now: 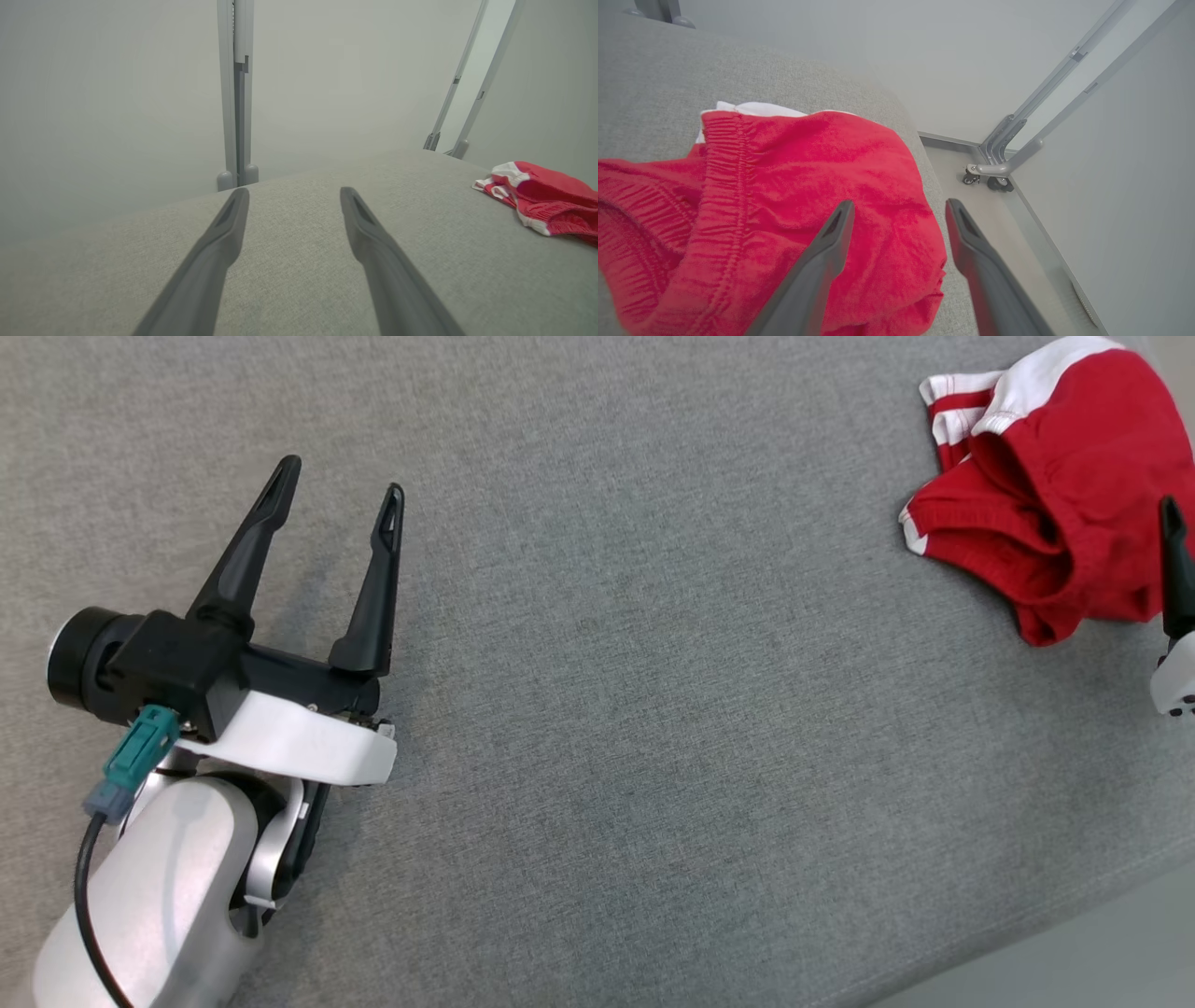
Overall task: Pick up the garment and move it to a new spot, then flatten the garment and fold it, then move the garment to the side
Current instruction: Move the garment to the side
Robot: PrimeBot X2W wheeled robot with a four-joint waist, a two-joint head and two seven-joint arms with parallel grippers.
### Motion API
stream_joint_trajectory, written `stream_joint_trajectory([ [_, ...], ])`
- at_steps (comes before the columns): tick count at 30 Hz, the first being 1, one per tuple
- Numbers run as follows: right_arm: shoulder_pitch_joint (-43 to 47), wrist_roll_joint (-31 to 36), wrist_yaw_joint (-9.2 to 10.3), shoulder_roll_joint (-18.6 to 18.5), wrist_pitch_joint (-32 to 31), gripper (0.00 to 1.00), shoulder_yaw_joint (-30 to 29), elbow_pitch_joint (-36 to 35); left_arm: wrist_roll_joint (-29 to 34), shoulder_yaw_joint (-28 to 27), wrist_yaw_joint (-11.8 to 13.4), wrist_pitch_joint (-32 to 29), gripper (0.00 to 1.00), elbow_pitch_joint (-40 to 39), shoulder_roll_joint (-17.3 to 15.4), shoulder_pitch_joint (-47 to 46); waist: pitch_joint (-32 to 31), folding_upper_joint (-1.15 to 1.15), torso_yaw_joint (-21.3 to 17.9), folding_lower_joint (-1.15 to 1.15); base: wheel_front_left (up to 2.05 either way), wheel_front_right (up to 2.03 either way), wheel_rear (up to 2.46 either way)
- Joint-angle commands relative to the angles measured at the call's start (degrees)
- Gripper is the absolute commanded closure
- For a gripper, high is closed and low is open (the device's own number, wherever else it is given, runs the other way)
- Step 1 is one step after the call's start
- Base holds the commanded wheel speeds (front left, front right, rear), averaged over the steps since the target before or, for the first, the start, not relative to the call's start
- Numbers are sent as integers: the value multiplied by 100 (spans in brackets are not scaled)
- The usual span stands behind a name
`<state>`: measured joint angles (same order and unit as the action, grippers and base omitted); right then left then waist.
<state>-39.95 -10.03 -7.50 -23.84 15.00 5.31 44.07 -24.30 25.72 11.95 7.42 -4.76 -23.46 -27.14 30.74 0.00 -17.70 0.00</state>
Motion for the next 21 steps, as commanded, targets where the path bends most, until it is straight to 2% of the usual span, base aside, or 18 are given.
stream_joint_trajectory([
  [1,145,-17,1,90,34,0,-226,-156,-50,-44,23,56,0,45,-22,94,-157,0,35,0,0,0,0],
  [6,625,-55,1,515,22,0,-895,-899,-182,-159,128,190,0,129,0,320,-494,0,129,0,0,0,0],
  [11,1203,-23,1,1035,22,0,-1251,-1821,-314,-307,250,340,0,223,18,591,-850,0,356,0,0,0,0],
  [17,1877,132,1,1532,23,0,-1281,-2701,-403,-481,426,530,0,265,66,976,-1280,0,753,0,0,0,0],
  [21,2150,186,1,1684,-73,0,-1171,-3060,-485,-576,477,592,0,266,101,1174,-1502,0,966,0,0,0,0],
])
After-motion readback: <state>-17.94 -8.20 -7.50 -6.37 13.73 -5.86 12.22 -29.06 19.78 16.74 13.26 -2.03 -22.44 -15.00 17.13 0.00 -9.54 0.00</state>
